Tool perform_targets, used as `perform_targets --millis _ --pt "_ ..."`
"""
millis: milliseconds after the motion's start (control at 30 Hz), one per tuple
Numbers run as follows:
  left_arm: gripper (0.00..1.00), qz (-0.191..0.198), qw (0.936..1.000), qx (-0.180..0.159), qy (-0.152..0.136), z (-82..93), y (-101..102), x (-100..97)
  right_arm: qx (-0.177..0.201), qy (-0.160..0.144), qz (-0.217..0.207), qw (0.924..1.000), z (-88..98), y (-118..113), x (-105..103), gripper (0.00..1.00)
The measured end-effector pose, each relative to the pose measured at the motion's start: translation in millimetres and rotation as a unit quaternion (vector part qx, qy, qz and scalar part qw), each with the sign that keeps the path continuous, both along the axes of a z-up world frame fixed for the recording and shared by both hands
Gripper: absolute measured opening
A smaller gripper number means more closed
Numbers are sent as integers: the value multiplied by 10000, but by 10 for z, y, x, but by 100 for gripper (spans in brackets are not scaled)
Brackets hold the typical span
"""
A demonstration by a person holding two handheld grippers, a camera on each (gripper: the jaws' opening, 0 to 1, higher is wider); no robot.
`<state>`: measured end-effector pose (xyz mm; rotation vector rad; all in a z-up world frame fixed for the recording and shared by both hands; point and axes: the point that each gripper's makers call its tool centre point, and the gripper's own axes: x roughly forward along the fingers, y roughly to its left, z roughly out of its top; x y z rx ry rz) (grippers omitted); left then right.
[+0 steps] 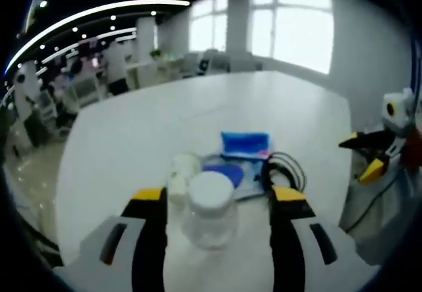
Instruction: Arrange the tabletop items into an orderly group along one side of the table until the central work area is clear of visible clutter.
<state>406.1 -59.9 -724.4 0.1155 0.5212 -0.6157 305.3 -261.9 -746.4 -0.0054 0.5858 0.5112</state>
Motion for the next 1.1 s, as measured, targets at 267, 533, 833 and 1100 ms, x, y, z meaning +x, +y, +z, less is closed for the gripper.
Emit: perform_targets --millis 267,533,833,1100 --pt "22 165 9996 -209 -42 54 39 28 2 9 3 10000 -2 7 1 71" --pt "22 287 9991 -310 -13 72 106 50 0 14 11 10000 -3 9 -1 71" --pt "21 928 9951 -321 -84 167 412 210 13 20 6 10000 -1 9 -3 71" --pt "21 1486 9885 162 -244 283 887 565 28 48 24 10000 -12 19 -11 71"
